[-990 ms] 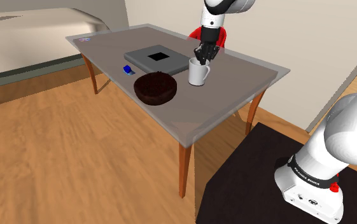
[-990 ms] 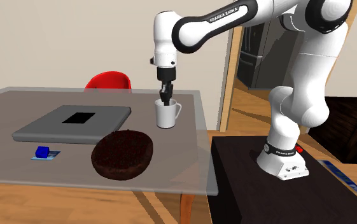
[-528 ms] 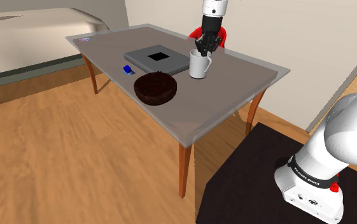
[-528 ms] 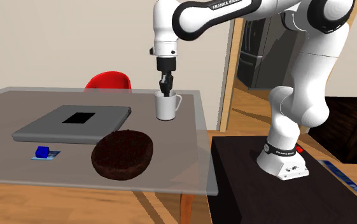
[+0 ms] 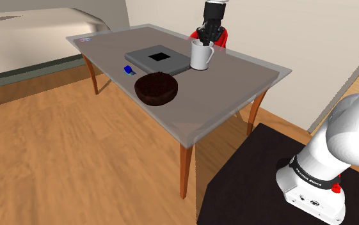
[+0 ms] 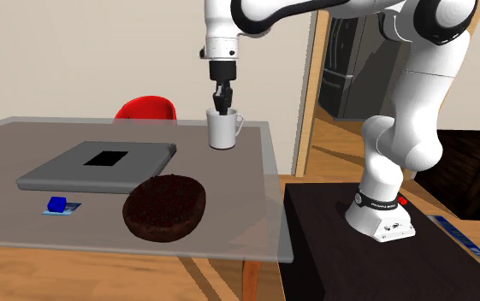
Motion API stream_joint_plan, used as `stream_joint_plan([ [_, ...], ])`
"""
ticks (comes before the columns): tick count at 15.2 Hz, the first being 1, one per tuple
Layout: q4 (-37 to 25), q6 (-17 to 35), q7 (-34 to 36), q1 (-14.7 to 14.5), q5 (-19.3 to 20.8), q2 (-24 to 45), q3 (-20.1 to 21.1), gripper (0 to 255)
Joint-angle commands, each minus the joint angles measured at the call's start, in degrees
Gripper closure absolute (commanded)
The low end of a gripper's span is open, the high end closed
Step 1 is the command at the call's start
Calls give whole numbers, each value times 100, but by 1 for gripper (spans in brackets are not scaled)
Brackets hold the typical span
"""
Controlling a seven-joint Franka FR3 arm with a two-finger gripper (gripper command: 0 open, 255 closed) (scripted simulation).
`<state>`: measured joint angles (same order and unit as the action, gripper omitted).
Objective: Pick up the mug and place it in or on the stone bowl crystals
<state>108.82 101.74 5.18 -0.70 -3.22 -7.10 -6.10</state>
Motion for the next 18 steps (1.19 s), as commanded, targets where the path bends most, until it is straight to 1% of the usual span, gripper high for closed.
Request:
stream_joint_plan([
  [1,-241,-89,96,-45,-20,147,52,255],
  [5,-1085,-263,463,-222,-78,796,243,255],
  [9,-2105,-525,819,-398,-97,1530,403,255],
  [13,-3393,-922,1161,-581,-85,2398,531,255],
  [14,-3961,-1117,1280,-649,-74,2765,569,255],
  [18,-3506,-758,1259,-655,-75,2669,567,255],
])
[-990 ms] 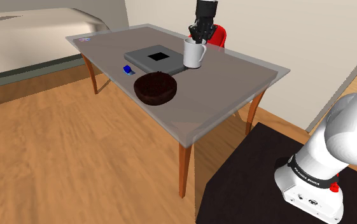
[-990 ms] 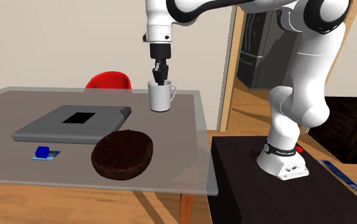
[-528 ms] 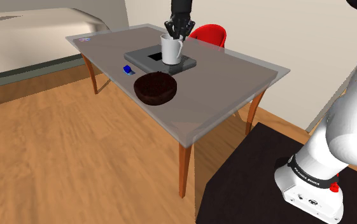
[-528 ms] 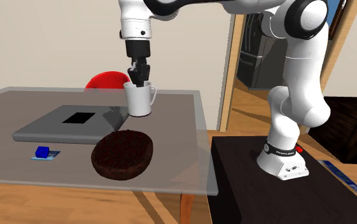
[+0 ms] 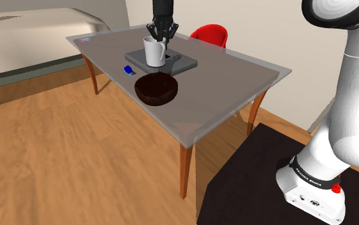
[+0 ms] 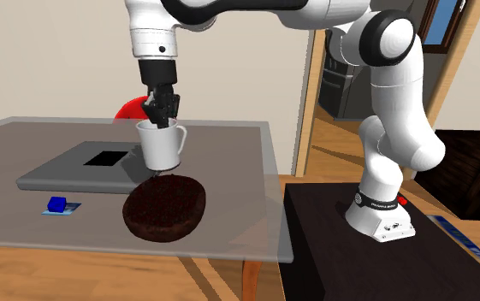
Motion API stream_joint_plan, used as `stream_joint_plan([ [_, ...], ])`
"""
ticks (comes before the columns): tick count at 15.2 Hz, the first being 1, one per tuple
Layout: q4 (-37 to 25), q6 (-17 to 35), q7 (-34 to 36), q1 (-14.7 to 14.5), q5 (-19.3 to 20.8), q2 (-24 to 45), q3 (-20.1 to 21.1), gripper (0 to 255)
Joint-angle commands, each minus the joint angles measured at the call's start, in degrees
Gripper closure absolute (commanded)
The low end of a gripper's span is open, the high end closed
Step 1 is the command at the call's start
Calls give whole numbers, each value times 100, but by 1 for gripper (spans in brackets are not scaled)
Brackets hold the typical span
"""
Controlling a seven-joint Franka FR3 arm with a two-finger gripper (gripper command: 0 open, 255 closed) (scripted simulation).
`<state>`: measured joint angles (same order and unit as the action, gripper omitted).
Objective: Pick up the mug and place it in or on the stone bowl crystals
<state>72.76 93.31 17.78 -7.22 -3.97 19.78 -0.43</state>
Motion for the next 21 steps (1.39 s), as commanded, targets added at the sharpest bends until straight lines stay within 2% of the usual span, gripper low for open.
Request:
stream_joint_plan([
  [1,204,172,-6,-4,0,-38,0,255],
  [13,1240,1131,-63,-13,-11,-113,2,255],
  [21,1275,1167,-65,-14,-11,-111,2,255],
])
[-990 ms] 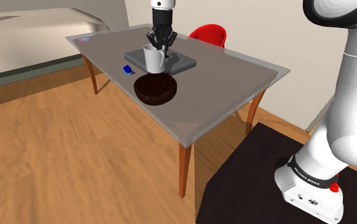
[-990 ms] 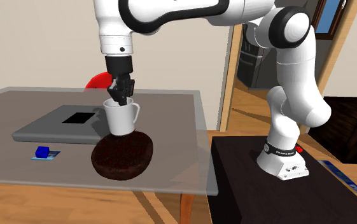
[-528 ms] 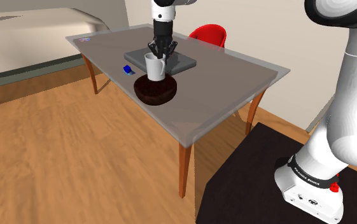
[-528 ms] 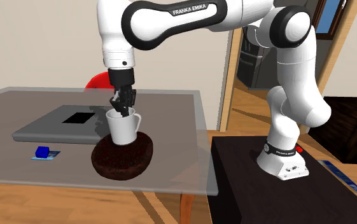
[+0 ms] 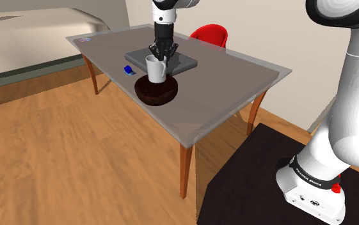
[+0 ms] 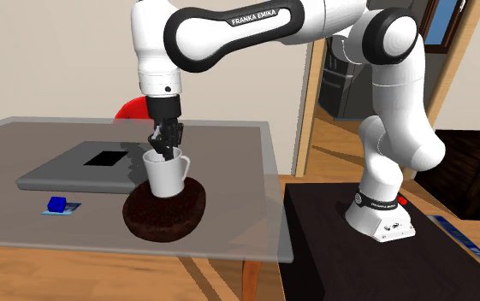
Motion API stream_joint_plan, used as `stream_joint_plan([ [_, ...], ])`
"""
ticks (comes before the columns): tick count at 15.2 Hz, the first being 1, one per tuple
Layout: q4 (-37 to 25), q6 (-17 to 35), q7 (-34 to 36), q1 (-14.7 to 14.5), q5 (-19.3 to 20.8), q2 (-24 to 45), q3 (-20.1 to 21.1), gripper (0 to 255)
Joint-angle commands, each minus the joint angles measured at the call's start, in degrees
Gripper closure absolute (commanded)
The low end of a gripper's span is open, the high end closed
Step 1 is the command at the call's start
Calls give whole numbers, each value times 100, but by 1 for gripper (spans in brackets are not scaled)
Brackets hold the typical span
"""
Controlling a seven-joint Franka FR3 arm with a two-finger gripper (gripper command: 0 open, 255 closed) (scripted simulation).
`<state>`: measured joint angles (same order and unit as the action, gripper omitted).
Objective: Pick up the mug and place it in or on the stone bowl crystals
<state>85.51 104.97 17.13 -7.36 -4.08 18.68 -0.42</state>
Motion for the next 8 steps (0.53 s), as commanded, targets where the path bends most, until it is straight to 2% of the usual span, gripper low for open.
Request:
stream_joint_plan([
  [1,-1,0,0,0,0,-1,0,0],
  [6,-3,0,0,0,0,0,0,0],
  [8,-371,-379,7,14,4,-11,-6,0],
])
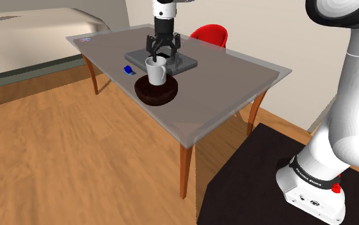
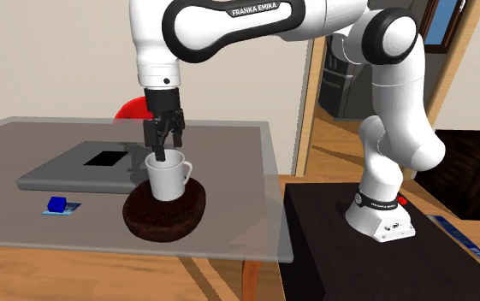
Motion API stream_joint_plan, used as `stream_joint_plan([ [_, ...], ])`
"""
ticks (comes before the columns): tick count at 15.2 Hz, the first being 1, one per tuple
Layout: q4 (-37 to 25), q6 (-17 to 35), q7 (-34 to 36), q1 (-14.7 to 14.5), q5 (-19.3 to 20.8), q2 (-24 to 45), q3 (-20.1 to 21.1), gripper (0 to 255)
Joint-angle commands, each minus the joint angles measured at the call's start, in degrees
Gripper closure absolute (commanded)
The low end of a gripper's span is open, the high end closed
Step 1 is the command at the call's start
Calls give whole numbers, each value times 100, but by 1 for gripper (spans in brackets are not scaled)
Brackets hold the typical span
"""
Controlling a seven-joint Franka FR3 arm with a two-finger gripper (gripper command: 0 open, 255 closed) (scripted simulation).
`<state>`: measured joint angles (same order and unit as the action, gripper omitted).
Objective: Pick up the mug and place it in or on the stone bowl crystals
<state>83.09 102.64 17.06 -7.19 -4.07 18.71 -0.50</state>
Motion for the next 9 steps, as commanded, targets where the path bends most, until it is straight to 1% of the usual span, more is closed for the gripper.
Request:
stream_joint_plan([
  [1,-335,-343,18,4,4,-4,-1,0],
  [2,-508,-502,21,10,4,11,-3,0],
  [9,-508,-502,21,10,4,11,-3,0],
])
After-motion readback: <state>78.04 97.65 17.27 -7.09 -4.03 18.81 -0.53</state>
